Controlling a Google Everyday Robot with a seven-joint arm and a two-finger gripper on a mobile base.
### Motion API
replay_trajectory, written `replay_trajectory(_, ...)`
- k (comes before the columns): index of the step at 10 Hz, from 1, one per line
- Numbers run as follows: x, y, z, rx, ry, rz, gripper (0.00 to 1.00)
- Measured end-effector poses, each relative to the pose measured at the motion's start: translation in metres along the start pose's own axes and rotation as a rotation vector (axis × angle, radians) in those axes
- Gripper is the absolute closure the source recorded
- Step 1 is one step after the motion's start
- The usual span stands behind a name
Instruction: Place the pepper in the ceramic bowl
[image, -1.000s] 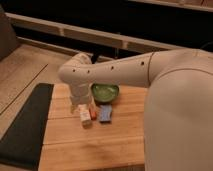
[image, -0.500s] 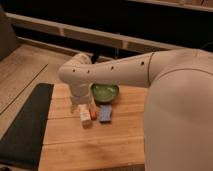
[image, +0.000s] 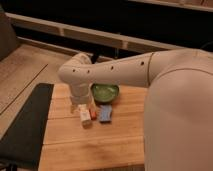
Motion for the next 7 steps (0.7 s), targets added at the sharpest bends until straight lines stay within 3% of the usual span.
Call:
replay_trajectory(2,-0.012,-0.010,0.006,-0.008,-0.006,-0.038,0.35)
replay_trajectory(5,-0.043,-0.088,0.016,0.063,-0.052,-0.032,0.35)
replay_trajectory(7,-0.051,-0.114,0.016,0.084,-0.063,-0.006,0.35)
